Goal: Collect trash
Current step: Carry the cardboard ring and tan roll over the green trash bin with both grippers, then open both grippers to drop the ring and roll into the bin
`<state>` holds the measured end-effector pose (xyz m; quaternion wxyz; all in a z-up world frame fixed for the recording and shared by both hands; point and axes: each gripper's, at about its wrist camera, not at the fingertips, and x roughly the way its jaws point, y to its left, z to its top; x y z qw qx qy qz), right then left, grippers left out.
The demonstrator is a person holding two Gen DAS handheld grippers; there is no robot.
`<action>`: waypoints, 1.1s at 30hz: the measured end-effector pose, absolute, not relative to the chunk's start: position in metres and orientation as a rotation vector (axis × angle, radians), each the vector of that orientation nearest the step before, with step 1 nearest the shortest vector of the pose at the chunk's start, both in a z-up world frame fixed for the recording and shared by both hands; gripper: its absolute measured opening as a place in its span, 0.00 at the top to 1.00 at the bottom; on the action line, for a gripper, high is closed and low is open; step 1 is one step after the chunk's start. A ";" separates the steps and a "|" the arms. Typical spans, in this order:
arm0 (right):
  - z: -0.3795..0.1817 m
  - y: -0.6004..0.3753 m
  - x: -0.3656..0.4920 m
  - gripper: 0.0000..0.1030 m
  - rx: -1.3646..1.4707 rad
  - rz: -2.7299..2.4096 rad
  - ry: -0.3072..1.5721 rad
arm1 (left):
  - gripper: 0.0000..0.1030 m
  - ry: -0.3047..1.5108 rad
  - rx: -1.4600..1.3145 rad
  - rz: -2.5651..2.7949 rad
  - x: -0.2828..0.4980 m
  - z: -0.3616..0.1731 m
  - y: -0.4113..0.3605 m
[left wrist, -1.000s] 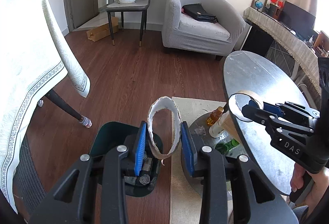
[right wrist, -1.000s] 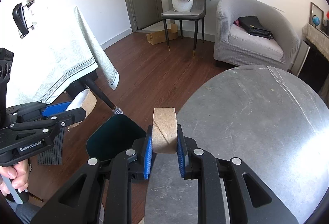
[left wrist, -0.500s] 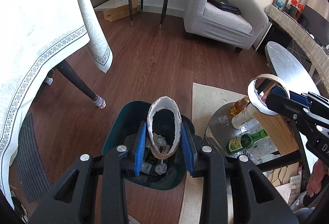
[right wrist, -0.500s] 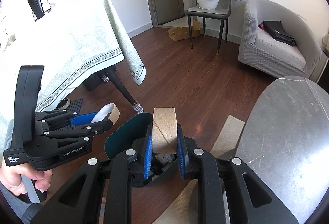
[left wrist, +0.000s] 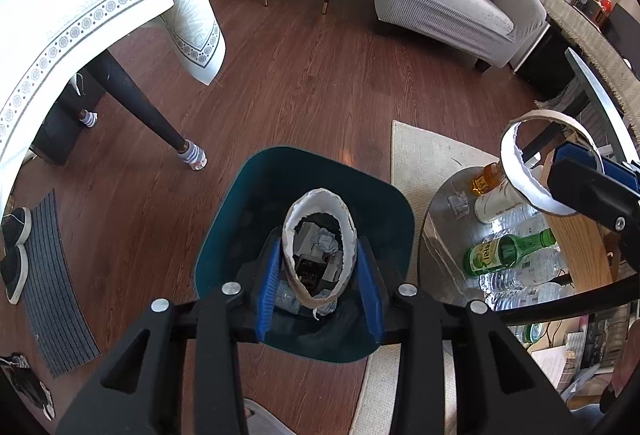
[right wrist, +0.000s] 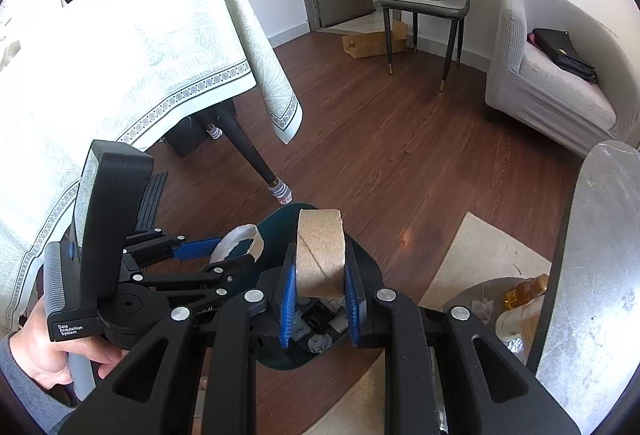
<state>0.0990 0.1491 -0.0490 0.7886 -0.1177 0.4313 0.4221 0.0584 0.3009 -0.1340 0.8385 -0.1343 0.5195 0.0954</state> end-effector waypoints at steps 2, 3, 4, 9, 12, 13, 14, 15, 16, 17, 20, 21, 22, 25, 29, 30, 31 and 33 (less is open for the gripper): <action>-0.054 0.153 0.102 0.80 -0.250 0.912 0.938 | 0.51 1.102 -0.287 0.207 0.056 -0.136 0.307; -0.056 0.155 0.104 0.80 -0.250 0.915 0.943 | 0.51 1.096 -0.289 0.210 0.054 -0.136 0.310; -0.059 0.158 0.105 0.80 -0.252 0.915 0.948 | 0.51 1.092 -0.291 0.215 0.052 -0.136 0.312; -0.074 0.165 0.106 0.80 -0.253 0.912 0.980 | 0.51 1.073 -0.303 0.232 0.044 -0.131 0.324; -0.085 0.172 0.106 0.80 -0.260 0.909 1.001 | 0.51 1.064 -0.308 0.230 0.040 -0.126 0.328; -0.088 0.174 0.105 0.80 -0.262 0.910 1.005 | 0.51 1.060 -0.306 0.229 0.038 -0.124 0.329; -0.091 0.177 0.104 0.80 -0.268 0.911 1.010 | 0.51 1.056 -0.305 0.229 0.037 -0.122 0.330; -0.094 0.179 0.103 0.80 -0.273 0.912 1.014 | 0.51 1.050 -0.303 0.231 0.035 -0.120 0.331; -0.096 0.182 0.102 0.80 -0.276 0.913 1.018 | 0.51 1.044 -0.303 0.232 0.034 -0.117 0.331; -0.099 0.185 0.103 0.80 -0.280 0.915 1.023 | 0.52 1.038 -0.303 0.232 0.033 -0.114 0.332; -0.107 0.189 0.101 0.80 -0.291 0.918 1.037 | 0.53 1.018 -0.303 0.241 0.030 -0.105 0.333; -0.110 0.191 0.101 0.80 -0.294 0.919 1.042 | 0.53 1.011 -0.301 0.244 0.029 -0.101 0.333; -0.113 0.192 0.100 0.80 -0.300 0.920 1.048 | 0.54 1.003 -0.300 0.245 0.027 -0.098 0.331; -0.124 0.198 0.097 0.80 -0.317 0.919 1.072 | 0.58 0.984 -0.292 0.244 0.025 -0.089 0.330; -0.141 0.207 0.096 0.80 -0.332 0.920 1.106 | 0.64 0.956 -0.292 0.244 0.022 -0.078 0.330; -0.145 0.209 0.095 0.80 -0.337 0.919 1.113 | 0.65 0.948 -0.293 0.244 0.021 -0.076 0.331; -0.149 0.210 0.095 0.80 -0.340 0.918 1.120 | 0.67 0.941 -0.294 0.244 0.020 -0.073 0.331; -0.157 0.213 0.094 0.80 -0.350 0.913 1.135 | 0.68 0.929 -0.298 0.245 0.019 -0.067 0.332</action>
